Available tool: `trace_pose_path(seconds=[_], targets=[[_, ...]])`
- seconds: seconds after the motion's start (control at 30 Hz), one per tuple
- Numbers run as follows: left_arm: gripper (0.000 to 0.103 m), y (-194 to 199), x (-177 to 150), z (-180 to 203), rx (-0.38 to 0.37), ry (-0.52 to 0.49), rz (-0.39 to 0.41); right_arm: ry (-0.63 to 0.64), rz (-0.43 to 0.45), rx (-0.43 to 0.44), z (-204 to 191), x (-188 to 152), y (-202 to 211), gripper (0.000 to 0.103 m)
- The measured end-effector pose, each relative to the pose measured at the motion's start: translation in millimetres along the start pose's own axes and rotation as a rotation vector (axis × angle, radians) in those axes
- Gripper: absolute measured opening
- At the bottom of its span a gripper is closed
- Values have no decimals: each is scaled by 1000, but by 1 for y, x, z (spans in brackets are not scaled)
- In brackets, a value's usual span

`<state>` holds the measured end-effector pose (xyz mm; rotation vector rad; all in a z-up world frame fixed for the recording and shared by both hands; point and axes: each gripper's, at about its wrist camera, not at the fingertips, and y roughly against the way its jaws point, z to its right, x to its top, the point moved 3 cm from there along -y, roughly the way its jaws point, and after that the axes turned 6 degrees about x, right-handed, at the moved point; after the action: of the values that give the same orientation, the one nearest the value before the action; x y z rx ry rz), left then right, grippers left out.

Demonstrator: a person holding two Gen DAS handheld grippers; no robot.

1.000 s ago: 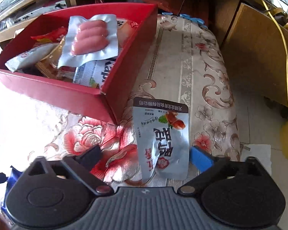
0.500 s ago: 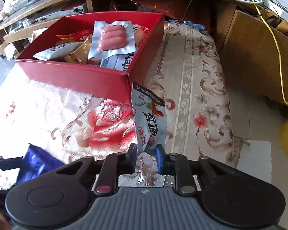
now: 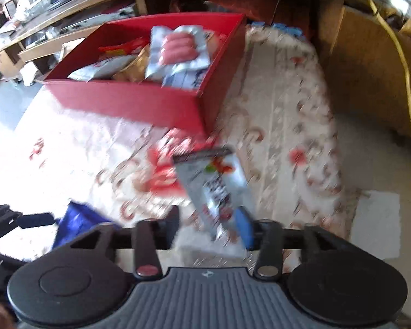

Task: Organize snacks
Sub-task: 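Grasp the white fruit pouch with the right tool while the left tool holds the blue packet, then lift the blue packet and white pouch and carry both over the red box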

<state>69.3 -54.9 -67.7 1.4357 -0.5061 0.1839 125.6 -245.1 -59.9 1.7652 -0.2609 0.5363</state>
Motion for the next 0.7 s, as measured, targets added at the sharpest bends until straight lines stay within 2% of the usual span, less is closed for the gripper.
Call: trace_pose_path(seconds=[0.1, 0.13, 0.17, 0.27, 0.33, 0.47, 0.7], targets=[[87, -2, 0, 2, -6, -6, -5, 13, 24, 7, 2, 12, 4, 76], [88, -3, 0, 3, -6, -11, -6, 23, 15, 23, 3, 16, 1, 88], [90, -3, 0, 4, -5, -14, -8, 36, 3, 29, 3, 18, -4, 91], [94, -6, 0, 6, -9, -25, -11, 69, -68, 36, 5, 20, -27, 89], [96, -7, 0, 6, -15, -33, -13, 46, -102, 33, 11, 18, -40, 81], [99, -9, 0, 9, -15, -45, -18, 83, -79, 28, 2, 10, -35, 66], [103, -12, -1, 16, 17, -96, -17, 100, -80, 42, -15, -7, -25, 62]])
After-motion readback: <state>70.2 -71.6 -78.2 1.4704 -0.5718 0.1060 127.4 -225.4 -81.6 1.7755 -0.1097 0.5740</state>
